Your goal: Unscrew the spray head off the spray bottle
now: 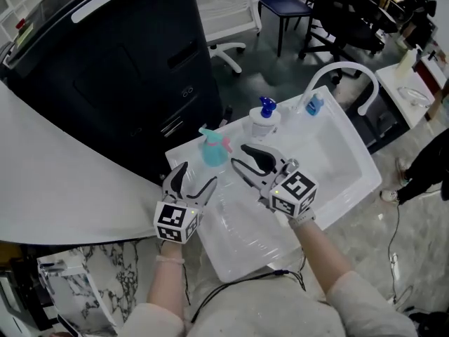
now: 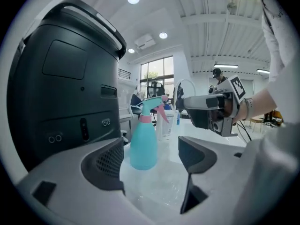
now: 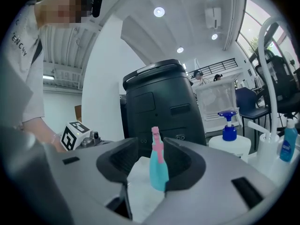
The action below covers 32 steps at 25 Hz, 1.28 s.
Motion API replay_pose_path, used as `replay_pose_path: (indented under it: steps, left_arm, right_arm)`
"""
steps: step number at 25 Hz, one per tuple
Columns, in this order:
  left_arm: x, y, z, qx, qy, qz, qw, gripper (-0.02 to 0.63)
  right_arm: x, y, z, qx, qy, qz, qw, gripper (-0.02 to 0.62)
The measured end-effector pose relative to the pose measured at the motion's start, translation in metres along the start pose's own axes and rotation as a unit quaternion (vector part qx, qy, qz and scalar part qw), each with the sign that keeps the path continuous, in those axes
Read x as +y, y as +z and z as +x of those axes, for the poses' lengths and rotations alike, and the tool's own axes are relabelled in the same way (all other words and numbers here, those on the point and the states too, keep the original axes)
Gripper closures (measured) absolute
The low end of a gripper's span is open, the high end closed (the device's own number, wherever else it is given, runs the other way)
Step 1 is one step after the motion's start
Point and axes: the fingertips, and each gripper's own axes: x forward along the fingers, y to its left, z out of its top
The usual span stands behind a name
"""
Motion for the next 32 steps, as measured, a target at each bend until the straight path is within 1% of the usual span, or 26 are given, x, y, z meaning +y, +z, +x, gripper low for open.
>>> replay_pose_path:
  steps: [3,5,7,9,10,13,15,17,18,20,22,23,28,32]
  left_arm:
    - [0.006,0.0,0.019,0.007,-0.013,0.012,0.9998,0.252]
    - [0.007,-0.001,0.032,0.015,-0.031,0.021,0.9992,0.249]
    - [0.006,-0.008,0.045,0.034,-0.052,0.036,0.9974,0.215]
    - [0.006,-0.014,0.057,0.055,-0.065,0.052,0.995,0.195]
    - [0.007,-0.016,0.062,0.063,-0.065,0.059,0.9942,0.193]
    - [0.014,-0.015,0.074,0.072,-0.046,0.076,0.9935,0.193]
    - [0.013,-0.014,0.08,0.071,-0.046,0.08,0.9932,0.193]
    - [0.009,-0.016,0.088,0.074,-0.058,0.086,0.9918,0.193]
    - [0.008,-0.018,0.091,0.077,-0.063,0.091,0.9909,0.193]
    - [0.007,-0.021,0.096,0.08,-0.07,0.102,0.9891,0.195]
    - [0.006,-0.023,0.096,0.081,-0.079,0.116,0.9868,0.202]
    - [0.006,-0.024,0.095,0.08,-0.085,0.124,0.9854,0.255]
    - [0.006,-0.026,0.09,0.075,-0.139,0.141,0.9773,0.274]
    - [0.007,-0.027,0.086,0.075,-0.165,0.143,0.973,0.281]
  right_arm:
    - [-0.004,0.0,0.015,0.005,0.0,0.0,1.0,0.422]
    - [-0.006,0.001,0.026,0.009,0.002,-0.004,1.0,0.414]
    - [-0.008,0.002,0.036,0.013,0.005,-0.009,1.0,0.411]
    - [-0.009,0.002,0.045,0.018,0.008,-0.014,1.0,0.411]
    - [-0.01,0.001,0.049,0.021,0.009,-0.016,1.0,0.411]
    - [-0.012,0.0,0.057,0.026,0.01,-0.021,0.999,0.413]
    - [-0.012,0.002,0.058,0.025,0.011,-0.025,0.999,0.444]
    - [-0.011,0.005,0.059,0.02,0.013,-0.027,0.999,0.454]
    - [-0.011,0.006,0.06,0.018,0.013,-0.029,0.999,0.465]
    - [-0.01,0.008,0.061,0.017,0.011,-0.032,0.999,0.508]
    - [-0.008,0.008,0.06,0.018,0.014,-0.033,0.999,0.52]
    - [-0.007,0.007,0.06,0.019,0.019,-0.033,0.999,0.522]
    - [-0.001,0.005,0.058,0.035,0.052,-0.055,0.997,0.522]
    - [0.001,0.003,0.057,0.048,0.099,-0.072,0.991,0.517]
